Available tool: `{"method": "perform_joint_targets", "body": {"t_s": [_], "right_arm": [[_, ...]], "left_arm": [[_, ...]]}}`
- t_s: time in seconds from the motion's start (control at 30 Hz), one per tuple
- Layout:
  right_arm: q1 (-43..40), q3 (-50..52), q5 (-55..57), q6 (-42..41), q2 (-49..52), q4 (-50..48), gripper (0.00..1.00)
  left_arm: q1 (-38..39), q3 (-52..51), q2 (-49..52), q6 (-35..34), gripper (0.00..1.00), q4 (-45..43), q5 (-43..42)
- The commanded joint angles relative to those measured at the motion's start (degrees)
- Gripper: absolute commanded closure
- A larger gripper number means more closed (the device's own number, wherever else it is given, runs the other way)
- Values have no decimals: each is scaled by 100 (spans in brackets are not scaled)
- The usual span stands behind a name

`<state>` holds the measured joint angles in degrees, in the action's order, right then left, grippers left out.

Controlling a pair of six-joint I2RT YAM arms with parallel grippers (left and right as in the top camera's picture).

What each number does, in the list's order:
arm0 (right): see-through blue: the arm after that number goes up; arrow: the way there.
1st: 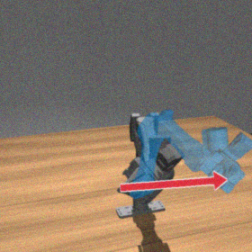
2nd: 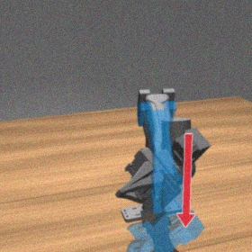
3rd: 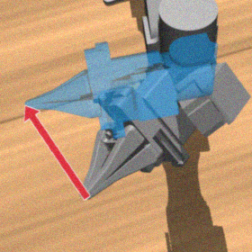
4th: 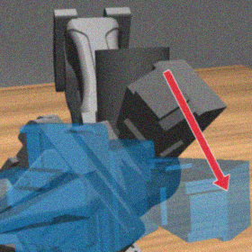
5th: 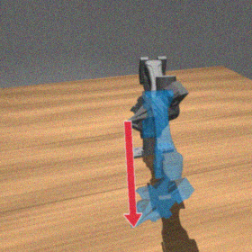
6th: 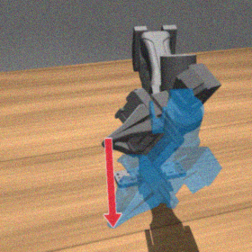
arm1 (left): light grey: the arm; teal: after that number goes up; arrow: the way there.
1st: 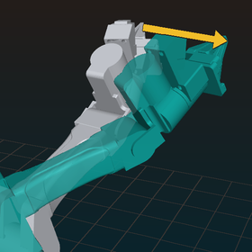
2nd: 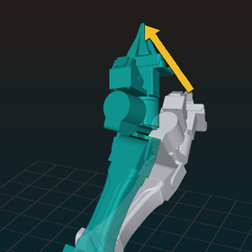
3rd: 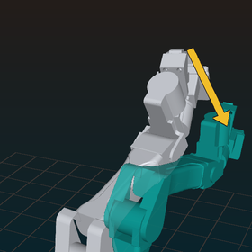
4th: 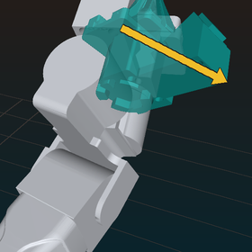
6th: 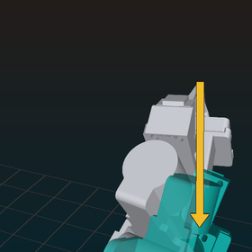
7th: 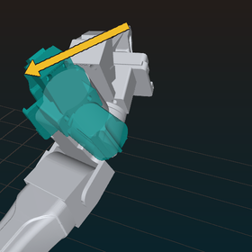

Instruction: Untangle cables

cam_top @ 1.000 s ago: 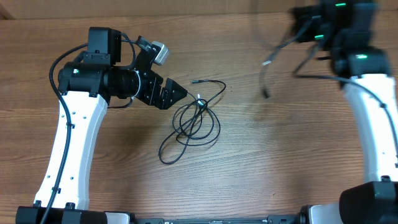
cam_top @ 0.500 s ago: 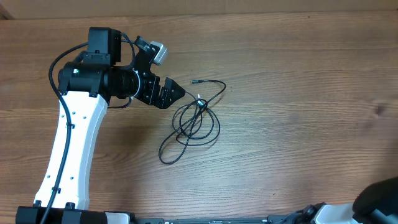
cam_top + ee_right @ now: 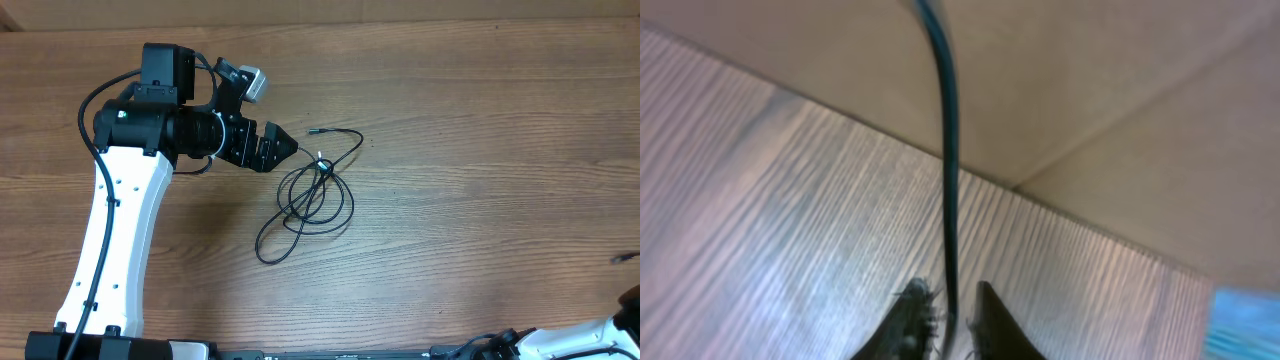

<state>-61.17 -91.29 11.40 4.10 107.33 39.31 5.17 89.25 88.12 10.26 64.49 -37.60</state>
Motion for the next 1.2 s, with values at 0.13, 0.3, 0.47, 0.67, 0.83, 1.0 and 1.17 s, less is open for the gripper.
{"method": "perform_joint_targets", "body": {"t_s": [0.13, 0.3, 0.47, 0.67, 0.83, 1.0, 1.17], "right_arm": [[-28, -105, 59, -212, -92, -2, 0], [118, -105, 37, -772, -138, 470, 0], [544, -105, -337, -780, -413, 715, 0], [1384, -105, -2000, -1617, -905, 1040, 0], [2426, -87, -4004, -2216, -938, 1709, 0], [3829, -61, -4236, -2212, -927, 2131, 0], [5163, -61, -4076, -2210, -927, 2208, 0]], "left_arm": [[13, 90, -122, -175, 0, -92, 13], [13, 90, -122, -177, 0, -107, 9], [13, 90, -122, -175, 1, -107, 11], [13, 90, -122, -175, 1, -107, 11], [13, 90, -122, -173, 1, -31, 13], [13, 90, -122, -173, 0, 7, 17], [13, 90, -122, -173, 0, 96, 20]]}}
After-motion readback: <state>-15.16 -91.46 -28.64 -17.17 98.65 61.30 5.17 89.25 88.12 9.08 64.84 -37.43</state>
